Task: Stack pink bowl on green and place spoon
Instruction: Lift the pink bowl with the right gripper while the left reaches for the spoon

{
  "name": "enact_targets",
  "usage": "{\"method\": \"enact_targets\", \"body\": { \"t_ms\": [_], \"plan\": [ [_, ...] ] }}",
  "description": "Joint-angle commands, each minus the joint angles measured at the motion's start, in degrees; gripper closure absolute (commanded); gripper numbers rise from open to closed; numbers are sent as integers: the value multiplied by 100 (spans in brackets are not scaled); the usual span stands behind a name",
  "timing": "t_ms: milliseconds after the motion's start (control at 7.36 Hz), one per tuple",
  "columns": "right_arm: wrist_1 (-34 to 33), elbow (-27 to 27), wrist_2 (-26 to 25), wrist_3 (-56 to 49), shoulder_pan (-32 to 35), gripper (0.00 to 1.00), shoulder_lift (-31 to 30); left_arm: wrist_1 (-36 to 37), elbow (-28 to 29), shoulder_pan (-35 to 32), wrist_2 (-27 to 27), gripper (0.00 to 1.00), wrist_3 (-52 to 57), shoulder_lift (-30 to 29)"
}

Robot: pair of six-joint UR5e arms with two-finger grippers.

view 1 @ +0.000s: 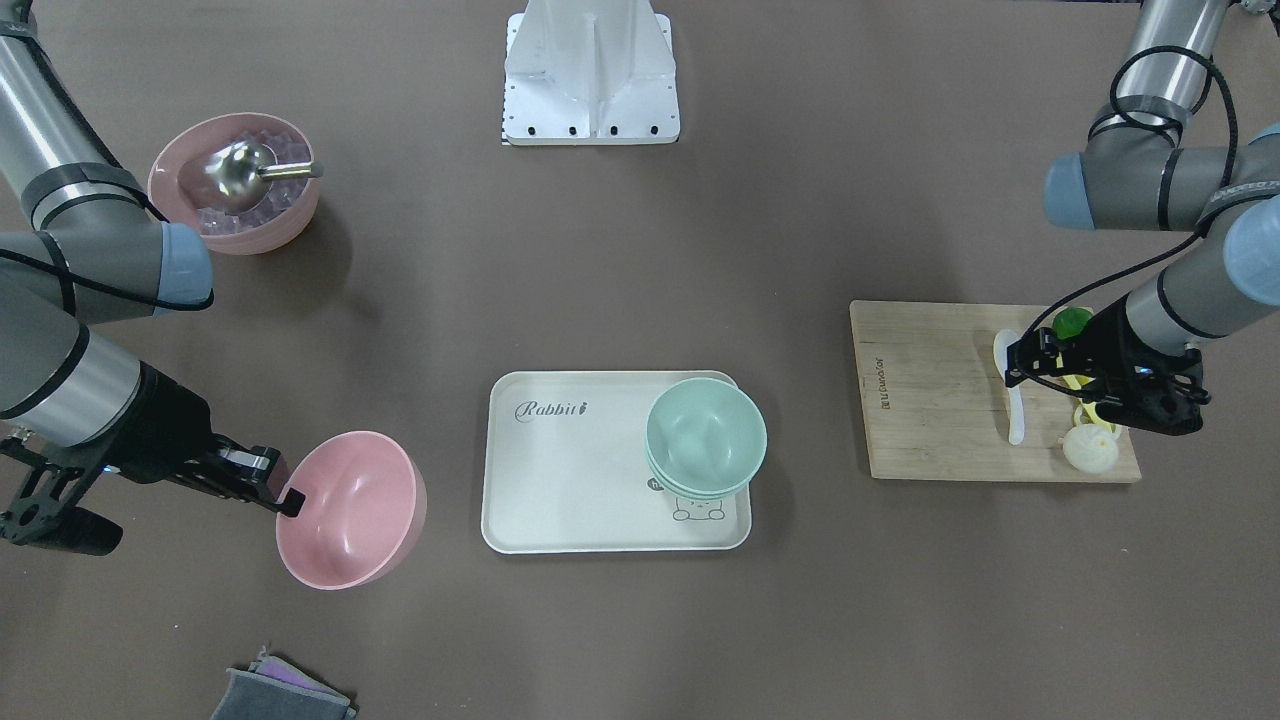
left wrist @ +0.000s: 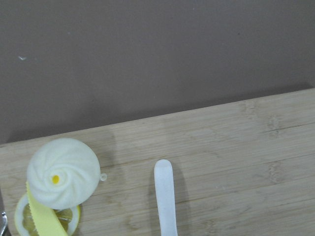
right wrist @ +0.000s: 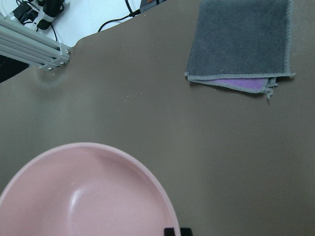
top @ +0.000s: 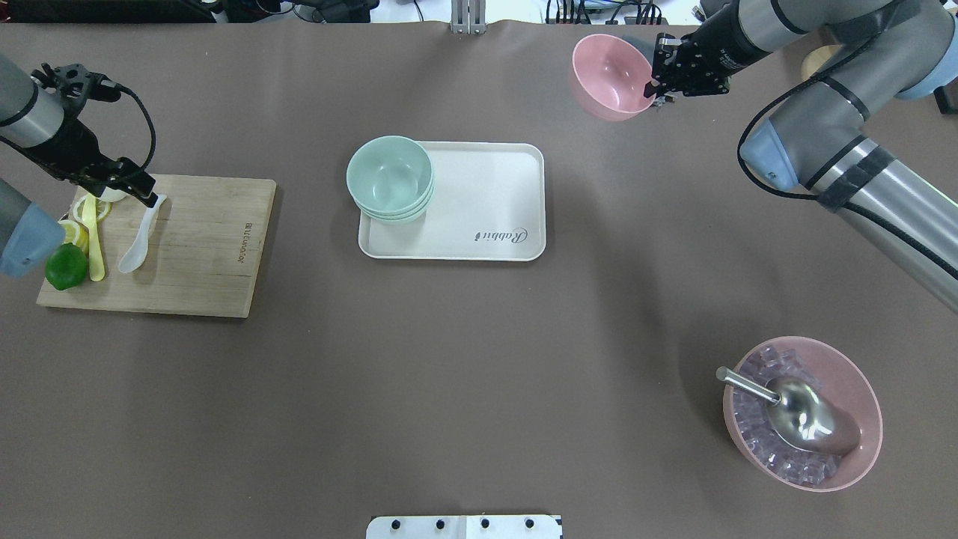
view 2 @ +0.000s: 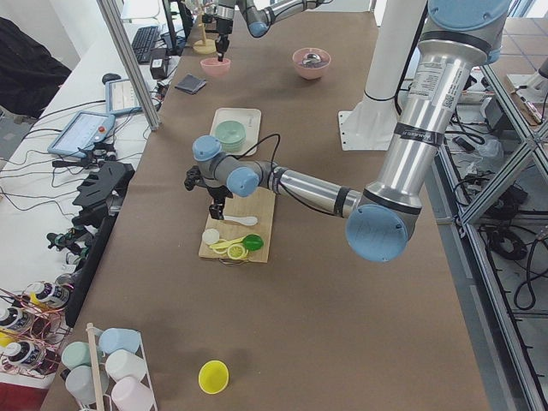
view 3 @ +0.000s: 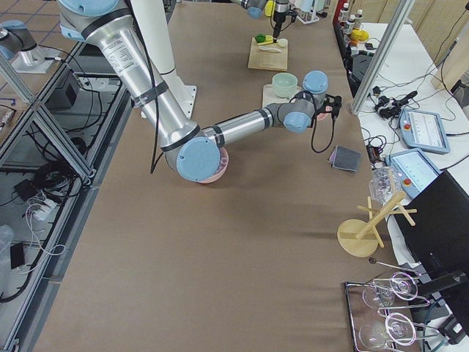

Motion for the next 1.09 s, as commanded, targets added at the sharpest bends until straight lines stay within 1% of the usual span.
{"method": "enact_targets", "body": {
  "t_ms": [0, 136, 272, 543, 679, 815, 951],
  "plan": [
    [-14, 104, 1, 122, -88, 100, 122, -20, 31, 129, 192, 14, -91, 4],
    [-14, 149, -7, 158, -114, 100, 140, -29, 14, 156, 367, 14, -100, 4],
    [-14, 201, 1, 158, -132, 100, 140, -168, 66, 243, 412, 14, -117, 30],
    [-6, 254, -8, 158, -176, 100, 149, -895, 486, 323, 412, 14, -380, 65],
    [-14, 254, -8, 158, -185, 100, 184, -1038, 593, 341, 412, 15, -434, 65],
    [-14, 254, -8, 158, -185, 100, 184, -1040, 594, 341, 412, 20, -434, 65],
    [-14, 254, -8, 158, -185, 100, 210, -1031, 568, 341, 412, 29, -486, 65]
  ]
}}
